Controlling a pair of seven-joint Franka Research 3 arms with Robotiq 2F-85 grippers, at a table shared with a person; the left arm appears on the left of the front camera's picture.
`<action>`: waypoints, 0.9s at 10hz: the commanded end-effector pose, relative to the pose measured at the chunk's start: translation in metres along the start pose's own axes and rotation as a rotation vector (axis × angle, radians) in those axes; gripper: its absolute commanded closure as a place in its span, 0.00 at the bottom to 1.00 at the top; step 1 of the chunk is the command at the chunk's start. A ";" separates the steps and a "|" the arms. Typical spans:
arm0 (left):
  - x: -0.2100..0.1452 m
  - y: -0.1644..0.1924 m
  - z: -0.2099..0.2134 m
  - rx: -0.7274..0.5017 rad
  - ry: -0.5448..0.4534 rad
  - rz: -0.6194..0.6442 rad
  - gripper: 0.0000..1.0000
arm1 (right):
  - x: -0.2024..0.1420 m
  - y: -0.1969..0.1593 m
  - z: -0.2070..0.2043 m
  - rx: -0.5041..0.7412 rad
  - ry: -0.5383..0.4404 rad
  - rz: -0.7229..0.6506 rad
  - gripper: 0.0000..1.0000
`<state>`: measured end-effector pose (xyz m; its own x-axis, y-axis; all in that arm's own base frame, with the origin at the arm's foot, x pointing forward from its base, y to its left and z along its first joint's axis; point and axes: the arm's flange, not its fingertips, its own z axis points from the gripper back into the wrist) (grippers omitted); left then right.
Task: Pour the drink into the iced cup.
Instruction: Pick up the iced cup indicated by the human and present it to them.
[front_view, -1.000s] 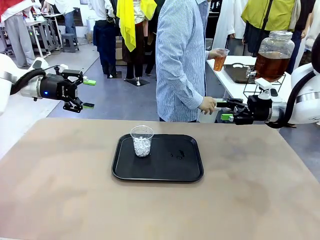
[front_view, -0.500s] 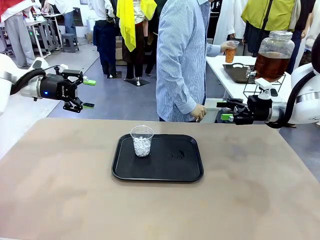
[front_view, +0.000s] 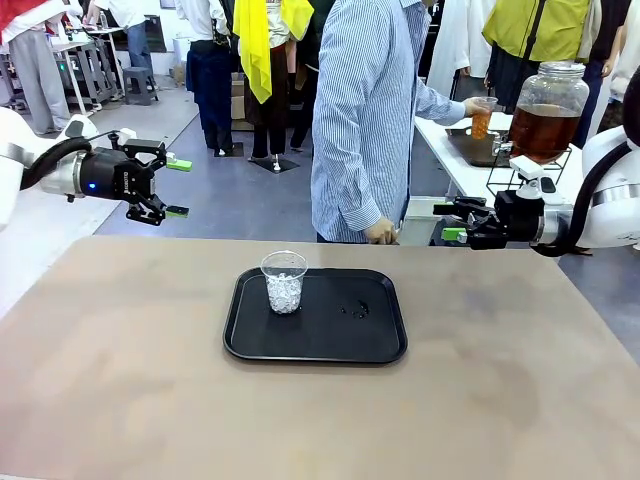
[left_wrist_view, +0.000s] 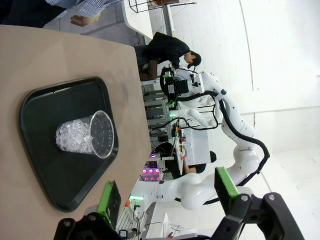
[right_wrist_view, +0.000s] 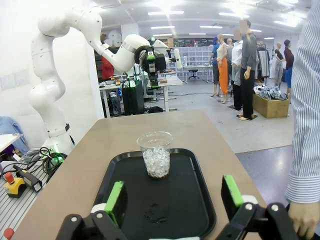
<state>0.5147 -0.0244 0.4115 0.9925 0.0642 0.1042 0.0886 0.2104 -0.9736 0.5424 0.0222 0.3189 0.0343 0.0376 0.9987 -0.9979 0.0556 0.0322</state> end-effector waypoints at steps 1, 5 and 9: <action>-0.001 -0.001 0.000 0.001 -0.004 -0.002 0.00 | 0.003 -0.001 0.000 0.004 0.000 0.002 0.00; -0.001 -0.001 0.000 0.001 -0.004 -0.002 0.00 | 0.003 -0.001 0.000 0.004 0.000 0.002 0.00; -0.001 -0.001 0.000 0.001 -0.004 -0.002 0.00 | 0.003 -0.001 0.000 0.004 0.000 0.002 0.00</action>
<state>0.5147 -0.0244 0.4115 0.9925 0.0642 0.1042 0.0886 0.2104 -0.9736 0.5424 0.0222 0.3189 0.0343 0.0376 0.9987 -0.9979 0.0555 0.0322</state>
